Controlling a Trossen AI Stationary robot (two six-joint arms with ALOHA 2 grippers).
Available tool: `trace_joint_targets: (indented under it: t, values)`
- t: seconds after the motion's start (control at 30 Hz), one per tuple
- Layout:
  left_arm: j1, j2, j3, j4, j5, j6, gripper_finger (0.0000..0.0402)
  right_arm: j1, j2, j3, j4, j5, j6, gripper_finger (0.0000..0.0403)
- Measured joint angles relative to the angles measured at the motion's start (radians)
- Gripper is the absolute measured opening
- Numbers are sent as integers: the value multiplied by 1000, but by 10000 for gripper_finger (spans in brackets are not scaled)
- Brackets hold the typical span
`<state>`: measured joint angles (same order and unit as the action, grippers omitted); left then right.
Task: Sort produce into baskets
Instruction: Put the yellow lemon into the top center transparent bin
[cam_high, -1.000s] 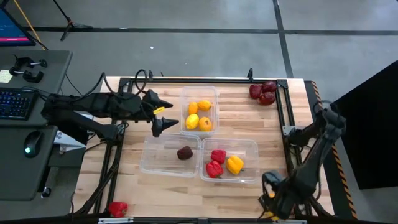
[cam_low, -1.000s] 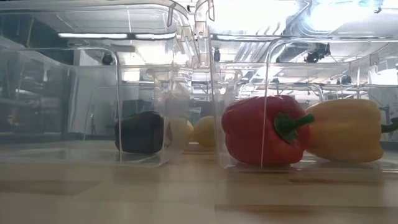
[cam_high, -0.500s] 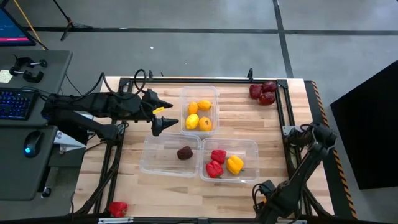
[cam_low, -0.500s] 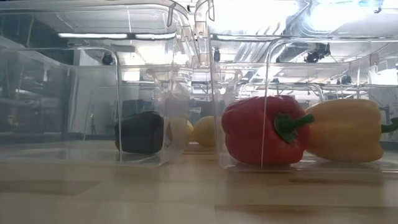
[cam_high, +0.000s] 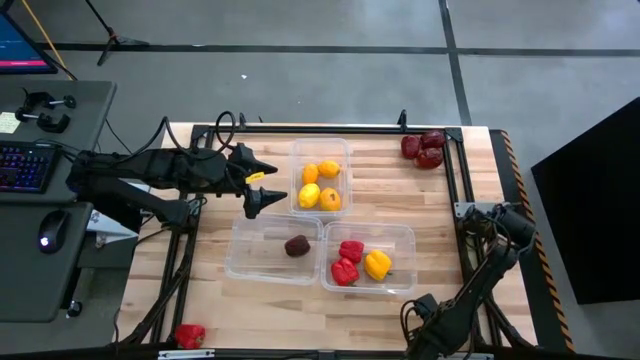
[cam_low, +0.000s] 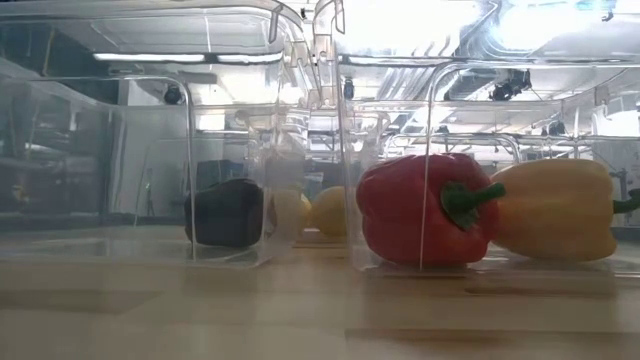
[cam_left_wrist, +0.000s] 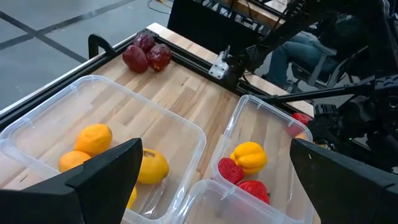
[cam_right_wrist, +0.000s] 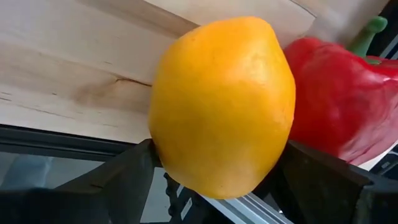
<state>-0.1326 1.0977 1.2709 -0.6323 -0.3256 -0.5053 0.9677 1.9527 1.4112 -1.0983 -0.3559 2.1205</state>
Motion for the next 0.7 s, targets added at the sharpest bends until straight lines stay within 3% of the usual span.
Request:
trace_joint_targets:
  t: [0.23,0.5,0.7]
  values:
    - [0,0,0,0,0,9,394,-1,2,0,-14,50,-42,325]
    - [0,0,0,-1,0,10,394,-5,33,2,-14,37,-86,324]
    - [0,0,0,-3,1,9,394,-5,35,36,-55,37,-143,285]
